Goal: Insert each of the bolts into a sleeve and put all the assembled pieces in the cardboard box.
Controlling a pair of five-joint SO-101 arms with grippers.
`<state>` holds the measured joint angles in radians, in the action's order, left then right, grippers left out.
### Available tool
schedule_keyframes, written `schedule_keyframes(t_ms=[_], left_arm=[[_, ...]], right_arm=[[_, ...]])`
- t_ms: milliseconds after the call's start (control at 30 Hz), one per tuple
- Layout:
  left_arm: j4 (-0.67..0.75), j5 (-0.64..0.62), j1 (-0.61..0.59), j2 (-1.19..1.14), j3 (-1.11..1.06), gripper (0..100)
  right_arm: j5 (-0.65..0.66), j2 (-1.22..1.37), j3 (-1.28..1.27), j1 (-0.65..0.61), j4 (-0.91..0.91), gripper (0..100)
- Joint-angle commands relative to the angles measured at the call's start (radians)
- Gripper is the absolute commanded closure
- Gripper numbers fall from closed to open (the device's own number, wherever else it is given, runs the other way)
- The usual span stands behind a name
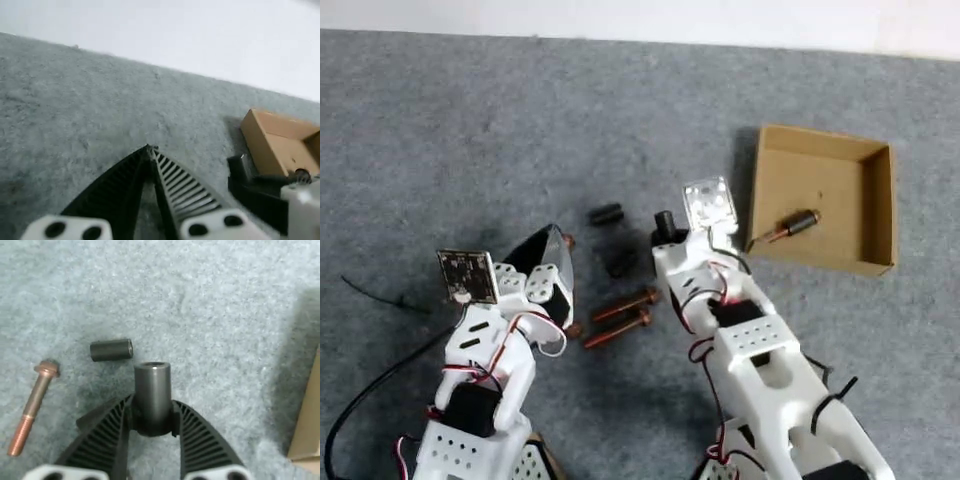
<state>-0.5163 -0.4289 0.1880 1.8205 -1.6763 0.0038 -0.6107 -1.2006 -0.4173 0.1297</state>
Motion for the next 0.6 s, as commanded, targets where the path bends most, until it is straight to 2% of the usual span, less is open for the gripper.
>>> schedule_keyframes(t_ms=[0,200,300,567], left_arm=[[-0.066,0.009,0.042,0.01,0.033,99],[-0.069,0.009,0.044,0.005,0.033,99],[-0.063,0.009,0.044,-0.077,0.061,99],[-0.069,0.008,0.05,-0.704,0.34,99]], right_arm=[[0.009,-0.053,0.012,0.001,-0.027,99.4],[0.009,-0.051,0.012,0.001,-0.027,99.4],[0.009,-0.051,0.012,0.001,-0.027,99.4],[0.009,-0.051,0.012,0.002,-0.027,99.4]])
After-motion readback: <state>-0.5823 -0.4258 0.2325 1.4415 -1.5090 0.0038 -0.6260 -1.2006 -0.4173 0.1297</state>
